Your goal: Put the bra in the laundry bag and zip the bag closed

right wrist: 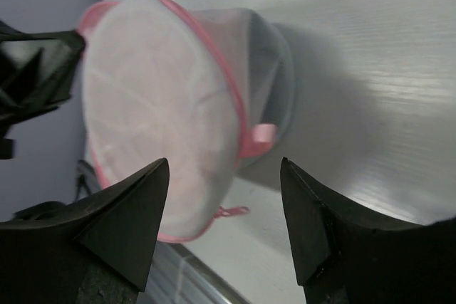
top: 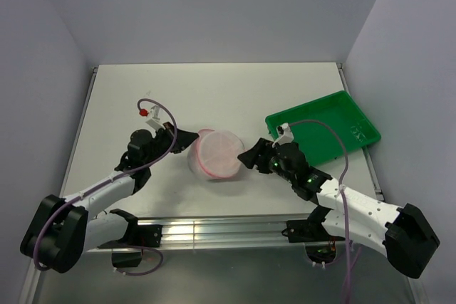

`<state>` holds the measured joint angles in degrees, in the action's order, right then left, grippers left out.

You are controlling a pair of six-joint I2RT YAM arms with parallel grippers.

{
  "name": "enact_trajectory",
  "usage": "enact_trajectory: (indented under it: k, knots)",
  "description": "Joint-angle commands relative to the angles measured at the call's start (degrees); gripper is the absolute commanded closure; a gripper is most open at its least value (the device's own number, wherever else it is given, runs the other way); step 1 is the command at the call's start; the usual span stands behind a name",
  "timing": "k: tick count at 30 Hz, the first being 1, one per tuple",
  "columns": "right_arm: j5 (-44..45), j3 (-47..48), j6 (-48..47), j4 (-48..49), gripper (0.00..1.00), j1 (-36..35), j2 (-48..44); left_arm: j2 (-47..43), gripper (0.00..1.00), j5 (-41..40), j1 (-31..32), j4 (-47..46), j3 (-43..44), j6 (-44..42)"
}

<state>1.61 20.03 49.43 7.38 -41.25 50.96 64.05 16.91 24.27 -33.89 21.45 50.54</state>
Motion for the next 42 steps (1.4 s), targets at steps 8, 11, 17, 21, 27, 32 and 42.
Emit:
enact_trajectory:
  k: [8, 11, 17, 21, 27, 32, 42]
  knots:
    - [-11.5, -3.8, 10.2, 27.7, 0.45, 2.8, 10.5, 1.8, 1.0, 3.4, -0.5, -4.2, 2.8, -0.4]
    - [-11.5, -3.3, 13.1, 31.6, 0.51, 2.8, 13.0, 2.3, 1.0, 3.6, -0.7, -3.1, 3.8, -1.1]
    - [-10.1, -1.9, 17.5, 32.9, 0.8, 2.7, 13.8, 2.5, 1.0, 3.0, -0.7, -2.0, 5.4, -1.8]
    - [-7.3, 0.4, 17.7, 26.2, 0.94, 2.7, 13.1, -3.6, 0.77, 0.0, -0.6, 2.1, 4.5, -3.0]
    - [-3.3, 1.7, 21.1, 22.9, 1.0, 2.7, 13.2, -17.5, 0.22, -9.3, 2.2, 16.3, 7.0, -8.1]
    - [0.6, 3.5, 23.1, 20.9, 1.0, 2.4, 13.7, -26.2, 0.33, -18.9, 12.7, 32.2, 8.7, -9.0]
    - [4.5, 6.3, 24.4, 21.3, 1.0, -0.9, 17.3, -25.1, 0.86, -37.5, 42.1, 26.9, 0.5, 2.1]
